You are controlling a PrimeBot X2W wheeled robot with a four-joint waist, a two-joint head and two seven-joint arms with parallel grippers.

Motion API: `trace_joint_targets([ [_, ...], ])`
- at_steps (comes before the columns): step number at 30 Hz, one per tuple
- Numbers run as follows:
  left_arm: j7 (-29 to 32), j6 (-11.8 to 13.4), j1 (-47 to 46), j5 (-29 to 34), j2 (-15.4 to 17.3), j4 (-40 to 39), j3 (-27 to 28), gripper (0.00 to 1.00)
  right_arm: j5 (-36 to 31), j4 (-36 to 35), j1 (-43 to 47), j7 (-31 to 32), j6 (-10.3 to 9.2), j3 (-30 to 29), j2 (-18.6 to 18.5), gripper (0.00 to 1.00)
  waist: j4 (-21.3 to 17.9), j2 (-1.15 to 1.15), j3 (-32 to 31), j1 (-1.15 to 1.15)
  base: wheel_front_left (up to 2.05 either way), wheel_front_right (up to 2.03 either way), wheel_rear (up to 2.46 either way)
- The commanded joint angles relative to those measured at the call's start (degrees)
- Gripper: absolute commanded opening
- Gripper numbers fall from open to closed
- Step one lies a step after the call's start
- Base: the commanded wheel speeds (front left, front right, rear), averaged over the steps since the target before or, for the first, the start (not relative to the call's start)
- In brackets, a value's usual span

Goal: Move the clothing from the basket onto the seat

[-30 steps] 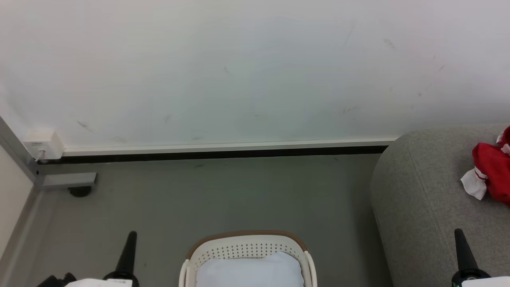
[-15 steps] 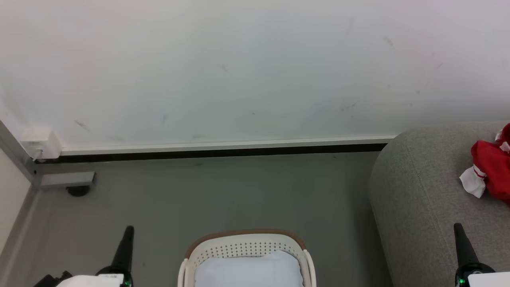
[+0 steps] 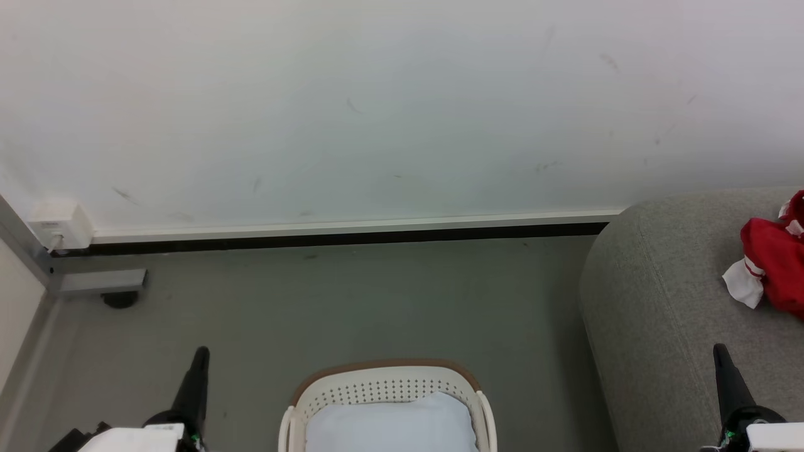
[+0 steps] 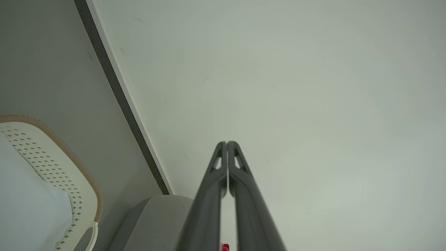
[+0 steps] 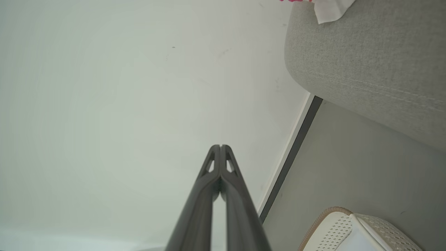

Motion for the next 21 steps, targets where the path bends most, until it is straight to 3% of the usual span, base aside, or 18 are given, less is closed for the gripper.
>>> trace_joint_targets([
  [1, 0.28, -0.45, -0.86, -1.29, 0.15, -0.25, 0.37, 0.00, 1.02, -0.43, -1.13, 0.35, -0.10, -0.22, -0.50, 0.00, -0.02, 0.00, 0.02, 0.00, 0.00, 0.00, 0.00],
  [21, 2.02, -0.47, -1.67, -7.33, 0.08, -0.20, 1.16, 0.00, 7.32, -0.39, -1.94, 2.01, -0.12, -0.30, -0.52, 0.00, -0.38, 0.00, 0.44, 0.00, 0.00, 0.00, 0.00],
])
